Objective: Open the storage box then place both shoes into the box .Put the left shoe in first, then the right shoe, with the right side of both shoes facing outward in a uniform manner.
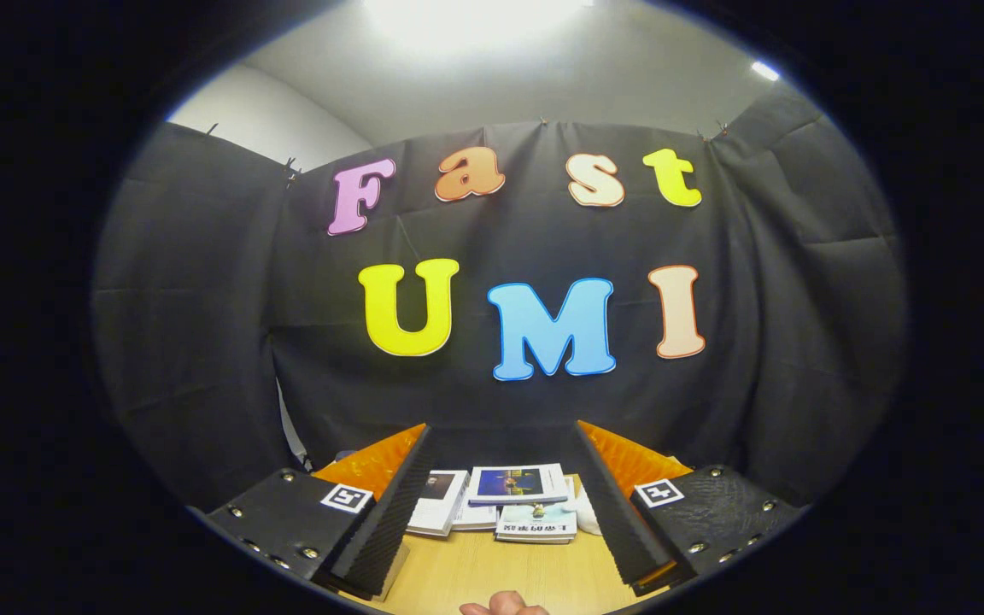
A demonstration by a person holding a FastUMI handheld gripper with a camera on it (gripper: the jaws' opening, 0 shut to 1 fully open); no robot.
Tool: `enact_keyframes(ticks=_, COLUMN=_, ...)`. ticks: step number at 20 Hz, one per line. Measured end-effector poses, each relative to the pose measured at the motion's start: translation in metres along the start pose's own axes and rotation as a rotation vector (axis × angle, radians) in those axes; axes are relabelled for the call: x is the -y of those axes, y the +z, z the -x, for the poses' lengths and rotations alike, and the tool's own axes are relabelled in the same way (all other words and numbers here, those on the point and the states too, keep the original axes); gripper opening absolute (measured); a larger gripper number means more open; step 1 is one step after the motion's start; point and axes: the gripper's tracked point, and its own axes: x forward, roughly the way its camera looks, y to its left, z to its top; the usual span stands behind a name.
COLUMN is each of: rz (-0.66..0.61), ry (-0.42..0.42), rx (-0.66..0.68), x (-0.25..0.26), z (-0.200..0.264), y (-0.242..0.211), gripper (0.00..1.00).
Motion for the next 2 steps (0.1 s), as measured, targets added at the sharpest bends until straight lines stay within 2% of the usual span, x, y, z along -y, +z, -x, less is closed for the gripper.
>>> enact_keyframes(ticks=2, rz=0.005, ry=0.006, rx=0.003, x=-0.001, z=0.0064, y=-0.0022, gripper=0.96)
